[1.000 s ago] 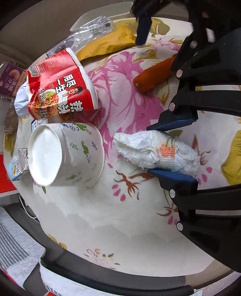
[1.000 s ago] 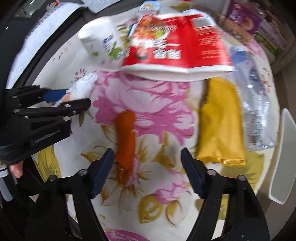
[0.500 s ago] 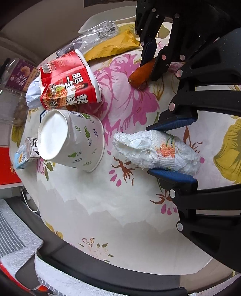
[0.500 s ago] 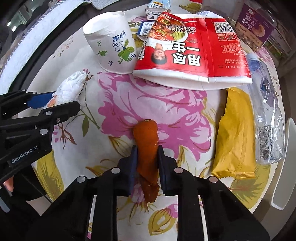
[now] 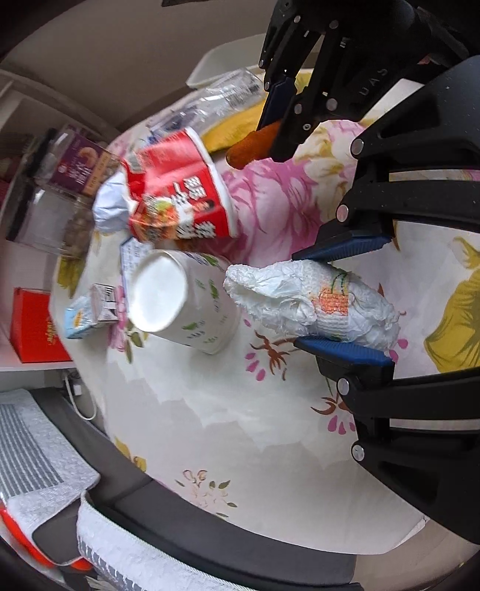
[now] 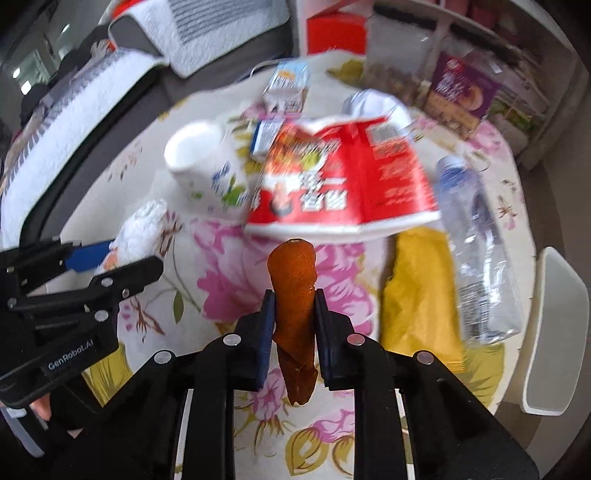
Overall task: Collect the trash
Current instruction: 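Lift the tissue and orange peel and carry both toward the wastebasket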
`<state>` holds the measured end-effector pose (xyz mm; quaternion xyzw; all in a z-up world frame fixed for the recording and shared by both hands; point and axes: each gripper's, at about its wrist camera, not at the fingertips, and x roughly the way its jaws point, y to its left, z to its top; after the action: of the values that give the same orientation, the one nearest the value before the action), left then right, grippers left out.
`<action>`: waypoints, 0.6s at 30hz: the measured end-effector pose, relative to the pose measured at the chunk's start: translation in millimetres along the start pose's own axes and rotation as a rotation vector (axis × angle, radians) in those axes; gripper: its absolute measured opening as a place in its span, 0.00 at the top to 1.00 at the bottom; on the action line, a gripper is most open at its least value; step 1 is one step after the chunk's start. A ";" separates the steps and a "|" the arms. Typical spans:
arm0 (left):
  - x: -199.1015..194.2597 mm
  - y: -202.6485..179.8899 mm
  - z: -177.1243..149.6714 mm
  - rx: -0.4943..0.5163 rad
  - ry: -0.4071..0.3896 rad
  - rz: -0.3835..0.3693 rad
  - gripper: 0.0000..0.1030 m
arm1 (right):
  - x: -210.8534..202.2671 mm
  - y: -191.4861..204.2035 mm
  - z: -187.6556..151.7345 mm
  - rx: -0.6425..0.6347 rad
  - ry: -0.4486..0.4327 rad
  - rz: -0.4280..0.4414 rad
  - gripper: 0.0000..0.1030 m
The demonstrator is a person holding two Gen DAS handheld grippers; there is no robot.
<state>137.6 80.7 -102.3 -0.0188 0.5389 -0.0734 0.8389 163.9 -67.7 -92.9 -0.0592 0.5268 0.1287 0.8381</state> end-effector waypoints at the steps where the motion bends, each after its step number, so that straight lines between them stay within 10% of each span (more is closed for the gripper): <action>1: -2.8 -2.7 0.7 -0.003 -0.014 -0.003 0.61 | -5.4 -3.5 1.3 0.009 -0.023 -0.009 0.81; 18: -57.4 -57.3 32.7 -0.016 -0.299 0.001 0.61 | -78.2 -53.4 -3.2 0.150 -0.430 -0.147 0.81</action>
<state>137.9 30.7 -30.5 -0.0362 0.4086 -0.0652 0.9097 143.8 -131.7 -26.1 -0.0060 0.3386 0.0374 0.9402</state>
